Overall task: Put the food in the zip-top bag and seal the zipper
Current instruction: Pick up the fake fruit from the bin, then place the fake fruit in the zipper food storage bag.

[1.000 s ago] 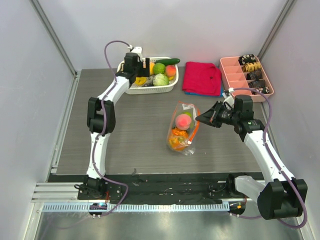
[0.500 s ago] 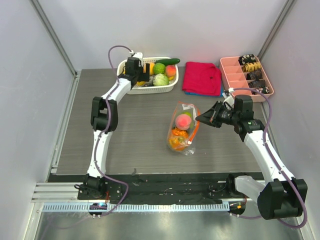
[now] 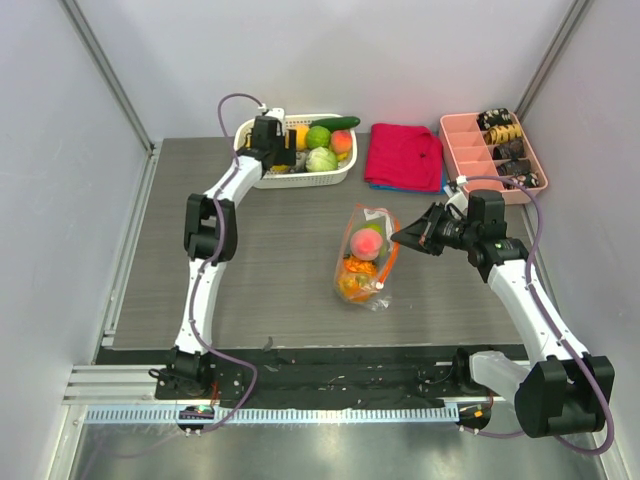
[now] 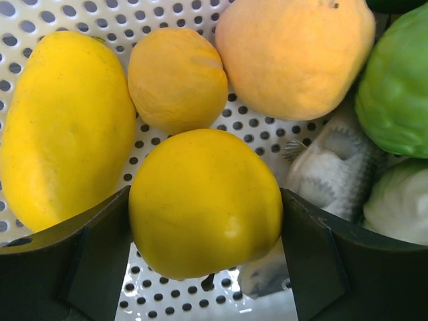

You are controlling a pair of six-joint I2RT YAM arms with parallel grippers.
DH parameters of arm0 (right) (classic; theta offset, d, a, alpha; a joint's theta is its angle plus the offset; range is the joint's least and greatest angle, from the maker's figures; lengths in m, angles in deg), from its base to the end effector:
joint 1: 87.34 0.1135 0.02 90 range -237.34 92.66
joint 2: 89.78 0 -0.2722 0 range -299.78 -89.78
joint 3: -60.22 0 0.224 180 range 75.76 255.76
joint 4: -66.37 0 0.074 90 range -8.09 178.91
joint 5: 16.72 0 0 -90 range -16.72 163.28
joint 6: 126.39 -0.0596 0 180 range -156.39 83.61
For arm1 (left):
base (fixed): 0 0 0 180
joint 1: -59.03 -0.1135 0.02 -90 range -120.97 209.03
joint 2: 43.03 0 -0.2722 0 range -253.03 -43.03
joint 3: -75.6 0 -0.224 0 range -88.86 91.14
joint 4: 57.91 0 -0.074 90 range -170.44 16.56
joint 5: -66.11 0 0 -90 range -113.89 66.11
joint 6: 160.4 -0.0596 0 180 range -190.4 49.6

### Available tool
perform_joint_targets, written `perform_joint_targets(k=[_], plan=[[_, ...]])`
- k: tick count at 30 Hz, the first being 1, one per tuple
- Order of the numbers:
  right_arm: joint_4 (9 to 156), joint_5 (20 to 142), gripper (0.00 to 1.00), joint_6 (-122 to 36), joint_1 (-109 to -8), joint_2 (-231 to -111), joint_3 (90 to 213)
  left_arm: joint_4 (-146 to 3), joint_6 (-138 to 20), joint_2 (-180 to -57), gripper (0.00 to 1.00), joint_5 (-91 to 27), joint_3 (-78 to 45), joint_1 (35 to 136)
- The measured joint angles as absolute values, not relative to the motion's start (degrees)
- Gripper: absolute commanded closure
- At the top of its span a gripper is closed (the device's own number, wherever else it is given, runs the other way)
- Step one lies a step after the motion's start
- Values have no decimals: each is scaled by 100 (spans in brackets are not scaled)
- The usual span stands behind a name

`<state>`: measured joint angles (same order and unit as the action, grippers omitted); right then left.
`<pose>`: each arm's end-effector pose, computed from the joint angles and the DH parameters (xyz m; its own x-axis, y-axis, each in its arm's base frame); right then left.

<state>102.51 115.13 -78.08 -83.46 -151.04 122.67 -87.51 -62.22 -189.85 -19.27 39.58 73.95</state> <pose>0.2069 0.0539 0.2890 -0.8232 0.4407 -0.3579 -0.0649 0.5531 0.8306 0.5657 -0.1458 0.1798 -0.5402 -0.0028 -0.8415 0.1153 0.9903 -0.0773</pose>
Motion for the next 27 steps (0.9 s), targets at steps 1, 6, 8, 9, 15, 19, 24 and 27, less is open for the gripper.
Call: perform_joint_targets(k=[1,6,8,9,15,19,24,27], plan=[[10251,11510,99,-7808,-8346,-15104,12267,-8834,-6195,-18942,31,-1973,3958,7395],[10251,11510,99,-7797,-8346,-15106,12267,-9505,-6093,-18203,35,-2530,3857,7390],[10251,11508,99,-7784,-8346,-15106,12267,-9745,-6029,-17536,37,-2926,3685,7390],[10251,11508,99,-7780,-8346,-15106,12267,-9828,-6016,-17235,37,-3122,3599,7397],[10253,11502,99,-7747,-8346,-15132,12267,-10259,-6055,-14743,39,-4410,2970,7766],[10273,11513,99,-7754,-8346,-15141,12283,-10562,-6278,-13674,39,-4943,2426,8553],[10303,11556,99,-7889,-8346,-15126,12357,-11115,-6563,-13377,39,-5164,1659,9607],[10342,11598,99,-8016,-8344,-15069,12410,-11463,-6622,-13537,41,-5070,1294,10028]])
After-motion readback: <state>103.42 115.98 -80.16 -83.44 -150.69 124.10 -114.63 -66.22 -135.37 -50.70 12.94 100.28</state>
